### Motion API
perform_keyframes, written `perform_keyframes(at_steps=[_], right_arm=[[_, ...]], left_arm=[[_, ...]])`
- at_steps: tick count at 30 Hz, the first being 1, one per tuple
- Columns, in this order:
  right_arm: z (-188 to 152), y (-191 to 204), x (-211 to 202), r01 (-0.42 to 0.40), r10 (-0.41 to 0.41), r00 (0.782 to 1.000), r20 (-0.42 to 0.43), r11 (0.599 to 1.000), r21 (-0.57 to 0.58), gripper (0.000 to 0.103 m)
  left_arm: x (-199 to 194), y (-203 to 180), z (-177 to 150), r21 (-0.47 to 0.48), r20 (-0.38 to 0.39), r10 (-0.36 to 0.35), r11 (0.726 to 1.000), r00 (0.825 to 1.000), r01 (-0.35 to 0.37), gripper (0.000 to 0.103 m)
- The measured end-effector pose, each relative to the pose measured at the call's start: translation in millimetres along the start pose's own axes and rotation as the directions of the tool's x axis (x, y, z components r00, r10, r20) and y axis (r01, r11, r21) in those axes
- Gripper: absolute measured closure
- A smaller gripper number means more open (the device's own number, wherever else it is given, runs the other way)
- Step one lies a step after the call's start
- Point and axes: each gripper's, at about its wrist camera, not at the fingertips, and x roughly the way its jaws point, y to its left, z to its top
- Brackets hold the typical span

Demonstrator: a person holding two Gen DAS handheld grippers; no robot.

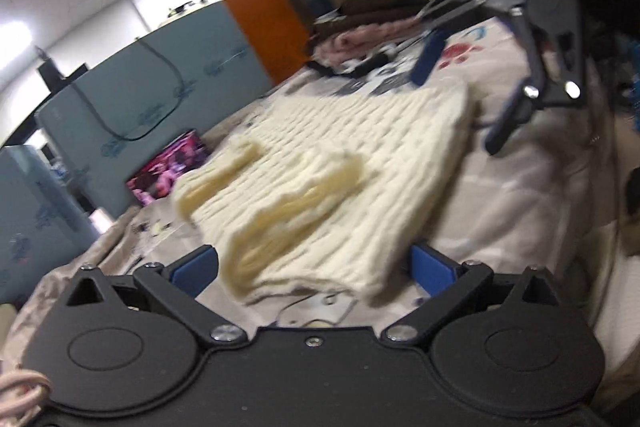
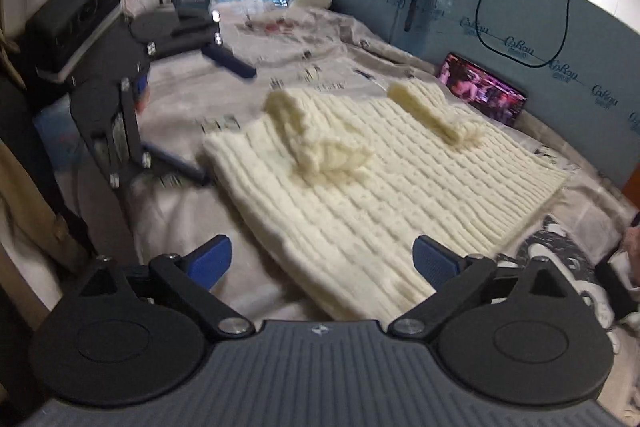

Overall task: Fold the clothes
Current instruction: 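Fold the held sleeve over the sweater body with the left gripper and release, then grasp the sweater hem with both grippers and fold it toward the collar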

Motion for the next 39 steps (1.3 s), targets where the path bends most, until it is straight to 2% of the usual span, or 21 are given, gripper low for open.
perform_keyframes(at_steps=[2, 4, 6, 7, 9, 10, 11, 12, 13, 14, 16, 19, 22, 25, 27, 29, 31, 37, 39], right_arm=[[-3, 2, 3, 0.045, -0.046, 0.999, -0.018, 0.998, -0.036, 0.004], [-4, -2, 5, 0.052, -0.053, 0.999, -0.010, 0.998, -0.033, 0.006], [-5, -9, 8, 0.070, -0.070, 0.998, 0.004, 0.997, -0.022, 0.016], [-6, -13, 10, 0.069, -0.068, 0.998, 0.010, 0.998, -0.011, 0.025], [-8, -21, 11, 0.035, -0.035, 0.999, 0.025, 0.999, 0.019, 0.042], [-8, -23, 11, 0.026, -0.027, 0.999, 0.033, 0.999, 0.024, 0.056], [-8, -24, 11, 0.023, -0.024, 0.999, 0.040, 0.999, 0.024, 0.063], [-8, -25, 10, 0.014, -0.015, 0.999, 0.051, 1.000, 0.026, 0.066], [-7, -26, 8, 0.003, -0.005, 0.998, 0.066, 1.000, 0.031, 0.075], [-5, -28, 6, -0.006, 0.003, 0.997, 0.082, 0.999, 0.037, 0.079], [-1, -32, 0, -0.002, -0.004, 0.991, 0.131, 0.999, 0.043, 0.083], [12, -43, -11, 0.055, -0.063, 0.974, 0.217, 0.997, 0.045, 0.086], [27, -62, -16, 0.106, -0.122, 0.943, 0.309, 0.992, 0.067, 0.087], [40, -87, -9, 0.126, -0.168, 0.903, 0.396, 0.984, 0.130, 0.088], [48, -106, 0, 0.135, -0.198, 0.883, 0.425, 0.975, 0.174, 0.089], [58, -126, 13, 0.158, -0.235, 0.875, 0.424, 0.965, 0.209, 0.089], [67, -146, 30, 0.168, -0.257, 0.878, 0.403, 0.955, 0.244, 0.089], [75, -194, 93, 0.163, -0.258, 0.928, 0.269, 0.930, 0.329, 0.089], [73, -202, 109, 0.160, -0.248, 0.941, 0.230, 0.927, 0.340, 0.088]], left_arm=[[6, 6, -2, -0.028, 0.005, 0.011, 1.000, 1.000, -0.010, 0.000], [12, 12, -2, -0.053, 0.011, 0.026, 0.998, 1.000, -0.025, 0.000], [19, 18, -3, -0.073, 0.015, 0.029, 0.997, 0.999, -0.028, 0.001], [21, 22, -3, -0.083, 0.015, 0.016, 0.996, 1.000, -0.015, 0.001], [26, 28, -4, -0.103, 0.015, -0.021, 0.994, 1.000, 0.023, 0.019], [27, 31, -3, -0.114, 0.014, -0.040, 0.993, 0.999, 0.041, 0.033], [29, 35, -3, -0.124, 0.012, -0.050, 0.991, 0.999, 0.051, 0.047], [31, 41, -2, -0.145, 0.013, -0.065, 0.987, 0.998, 0.067, 0.053], [32, 48, -1, -0.174, 0.021, -0.081, 0.981, 0.996, 0.084, 0.063], [32, 54, 0, -0.198, 0.032, -0.090, 0.976, 0.995, 0.095, 0.069], [31, 61, 5, -0.209, 0.061, -0.087, 0.973, 0.994, 0.097, 0.074], [30, 69, 18, -0.198, 0.109, -0.045, 0.978, 0.993, 0.066, 0.077], [38, 86, 31, -0.218, 0.159, 0.007, 0.976, 0.987, 0.028, 0.077], [55, 108, 42, -0.256, 0.201, 0.044, 0.967, 0.979, 0.009, 0.081], [70, 122, 48, -0.284, 0.210, 0.065, 0.959, 0.976, -0.002, 0.082], [85, 135, 53, -0.314, 0.205, 0.079, 0.949, 0.976, -0.010, 0.082], [103, 145, 56, -0.344, 0.179, 0.081, 0.939, 0.980, -0.015, 0.082], [149, 160, 51, -0.414, 0.085, 0.071, 0.910, 0.994, -0.030, 0.082], [159, 161, 49, -0.438, 0.043, 0.072, 0.898, 0.996, -0.046, 0.078]])
